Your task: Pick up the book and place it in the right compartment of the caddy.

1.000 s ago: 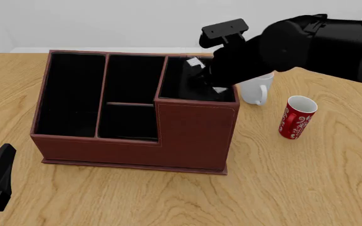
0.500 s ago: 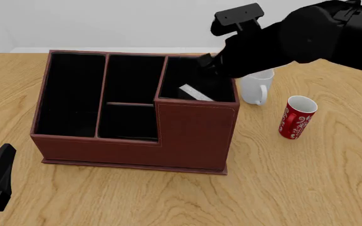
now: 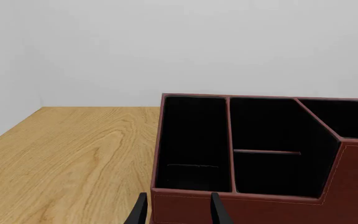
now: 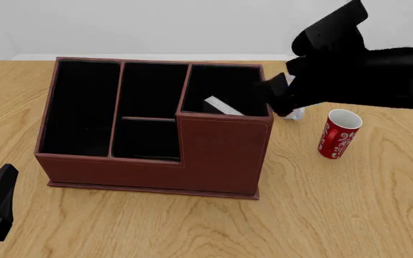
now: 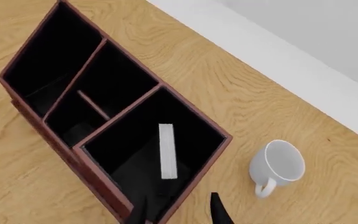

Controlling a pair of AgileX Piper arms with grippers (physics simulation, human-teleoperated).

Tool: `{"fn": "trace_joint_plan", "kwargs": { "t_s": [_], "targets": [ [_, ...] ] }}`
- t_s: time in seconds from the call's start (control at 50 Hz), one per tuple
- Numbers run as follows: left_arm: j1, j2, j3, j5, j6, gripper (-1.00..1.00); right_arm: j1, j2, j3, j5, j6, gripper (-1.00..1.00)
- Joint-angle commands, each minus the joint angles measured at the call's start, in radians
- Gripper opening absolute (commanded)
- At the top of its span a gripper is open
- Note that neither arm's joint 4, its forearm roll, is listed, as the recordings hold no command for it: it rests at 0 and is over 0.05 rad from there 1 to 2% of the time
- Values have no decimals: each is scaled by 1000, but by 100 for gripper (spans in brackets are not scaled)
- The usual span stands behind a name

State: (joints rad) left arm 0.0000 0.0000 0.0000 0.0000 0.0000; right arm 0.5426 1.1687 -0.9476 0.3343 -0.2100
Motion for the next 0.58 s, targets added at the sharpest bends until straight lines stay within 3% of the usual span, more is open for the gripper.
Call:
{"fn": "trace_joint_plan", "kwargs": {
  "t_s": [0.02,0.1,0.2,0.28,0.32,0.38,0.48,0.52,0.54,0.56,0.58],
  "targets": [
    [0,0,0,0,0,100,-17,-211,220,-142,-31,100],
    [0,0,0,0,0,100,-12,-283,295,-173,-84,100],
    [0,0,0,0,0,100,-42,-414,375,-218,-53,100],
    [0,0,0,0,0,100,-20,-474,442,-283,-132,100],
    [0,0,0,0,0,100,-38,-496,452,-309,-75,100],
    [0,0,0,0,0,100,-54,-526,497,-355,-115,100],
    [0,0,0,0,0,100,-98,-658,563,-397,-95,100],
    [0,0,0,0,0,100,-117,-693,653,-468,-153,100],
    [0,0,0,0,0,100,-117,-693,654,-469,-153,100],
    [0,0,0,0,0,100,-116,-670,698,-520,-212,100],
    [0,0,0,0,0,100,-109,-674,715,-541,-215,100]
  ]
}}
